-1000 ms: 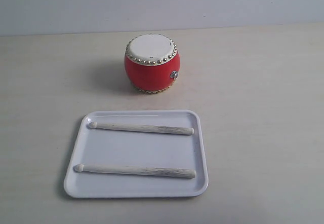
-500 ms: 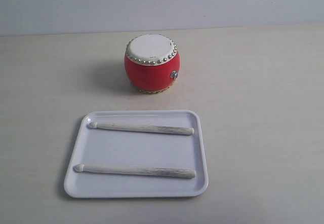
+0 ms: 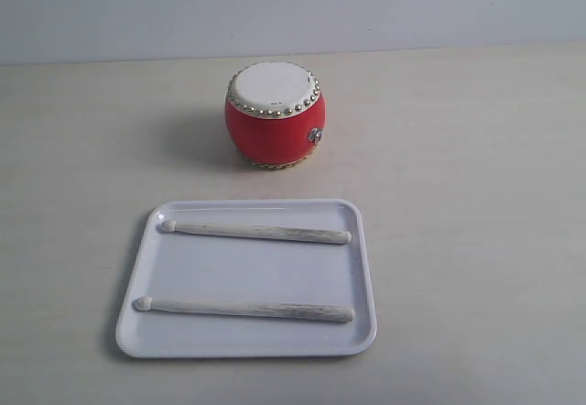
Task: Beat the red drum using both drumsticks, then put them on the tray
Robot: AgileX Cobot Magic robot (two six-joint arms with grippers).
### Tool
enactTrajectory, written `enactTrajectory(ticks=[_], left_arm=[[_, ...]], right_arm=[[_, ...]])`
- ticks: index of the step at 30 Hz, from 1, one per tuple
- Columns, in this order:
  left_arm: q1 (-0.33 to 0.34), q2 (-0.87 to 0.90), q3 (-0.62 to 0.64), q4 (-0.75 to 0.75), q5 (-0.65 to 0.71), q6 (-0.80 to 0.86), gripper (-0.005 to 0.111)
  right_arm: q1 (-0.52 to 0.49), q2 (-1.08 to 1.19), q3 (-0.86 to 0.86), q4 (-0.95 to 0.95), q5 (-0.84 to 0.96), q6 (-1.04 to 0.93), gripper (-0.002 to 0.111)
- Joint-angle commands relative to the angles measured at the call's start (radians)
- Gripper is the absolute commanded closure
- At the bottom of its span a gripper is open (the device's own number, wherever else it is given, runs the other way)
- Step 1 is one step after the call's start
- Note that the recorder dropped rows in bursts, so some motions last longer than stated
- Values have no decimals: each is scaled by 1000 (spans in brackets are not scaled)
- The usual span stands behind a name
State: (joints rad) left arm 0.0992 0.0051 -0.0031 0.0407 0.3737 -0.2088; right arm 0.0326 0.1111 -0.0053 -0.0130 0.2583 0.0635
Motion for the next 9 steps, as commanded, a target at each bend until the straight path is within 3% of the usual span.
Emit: enactTrajectory(ticks=[1, 9], left_arm=[[-9, -5, 3, -7, 2, -6, 107], [-9, -5, 3, -7, 2, -6, 107]], right_arm=[[-8, -7, 5, 4, -15, -8, 88], [-8, -7, 5, 4, -17, -8, 88]])
